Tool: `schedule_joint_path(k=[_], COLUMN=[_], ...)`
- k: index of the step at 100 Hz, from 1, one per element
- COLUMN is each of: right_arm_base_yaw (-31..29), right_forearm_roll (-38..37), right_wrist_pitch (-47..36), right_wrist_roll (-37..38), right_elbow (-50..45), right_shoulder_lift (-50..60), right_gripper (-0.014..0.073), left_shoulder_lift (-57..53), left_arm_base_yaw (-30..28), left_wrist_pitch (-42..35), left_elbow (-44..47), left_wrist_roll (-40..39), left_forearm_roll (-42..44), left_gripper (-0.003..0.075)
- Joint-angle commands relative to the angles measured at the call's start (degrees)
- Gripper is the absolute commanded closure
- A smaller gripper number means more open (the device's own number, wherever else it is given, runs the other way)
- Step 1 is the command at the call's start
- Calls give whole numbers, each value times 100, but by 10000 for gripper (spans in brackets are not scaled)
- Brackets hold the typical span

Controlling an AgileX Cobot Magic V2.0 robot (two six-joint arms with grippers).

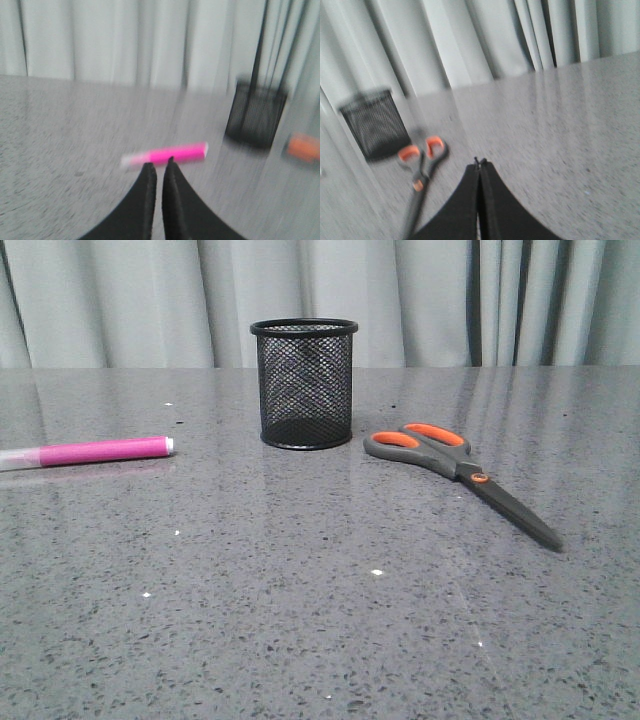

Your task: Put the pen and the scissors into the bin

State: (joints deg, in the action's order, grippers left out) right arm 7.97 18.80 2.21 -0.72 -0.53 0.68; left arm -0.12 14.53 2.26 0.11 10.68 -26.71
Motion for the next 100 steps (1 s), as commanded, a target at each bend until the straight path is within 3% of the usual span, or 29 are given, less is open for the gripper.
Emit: schedule_joint_path(k=[1, 13, 19, 27, 34, 44, 49, 60, 84, 95, 100], right_arm_base_yaw=[-36, -36, -36, -36, -36, -36, -36, -36, -36, -36, -36], right_forearm_roll=[718, 1641, 2075, 2232, 2051, 1469, 1262, 1083, 1071, 1071, 1071], right_wrist_pitch=[-784, -929, -973, -822, -361, 462, 778, 1399, 1925, 1989, 2004], right_wrist_roll=[-46, -46, -46, -46, -110, -110, -110, -122, -122, -122, -122], right_elbow=[-100, -100, -68, 75, 373, 936, 1220, 1703, 2158, 2158, 2158], right_shoulder_lift=[88, 88, 88, 88, 88, 88, 25, -333, -1229, -1409, -1420], right_gripper=[662, 662, 662, 659, 624, 449, 341, 191, 203, 203, 203], left_shoulder_lift=[-161, -161, -161, -161, -161, -53, 121, 889, 3237, 4436, 4971], left_arm_base_yaw=[-21, -21, -21, -21, -21, -21, -21, -21, -21, -21, -21], left_wrist_pitch=[-997, -1051, -1050, -832, -546, -9, 286, 1006, 2026, 3219, 3850], left_elbow=[128, 128, 118, -9, -252, -761, -1062, -1832, -3678, -4773, -5263], left_wrist_roll=[-64, -64, -64, -64, -54, -34, -34, -30, -20, -20, -8], left_forearm_roll=[-1683, -3383, -3748, -3604, -3175, -2437, -2197, -1661, -508, 232, 436], left_gripper=[713, 713, 710, 680, 592, 399, 358, 416, 622, 605, 558])
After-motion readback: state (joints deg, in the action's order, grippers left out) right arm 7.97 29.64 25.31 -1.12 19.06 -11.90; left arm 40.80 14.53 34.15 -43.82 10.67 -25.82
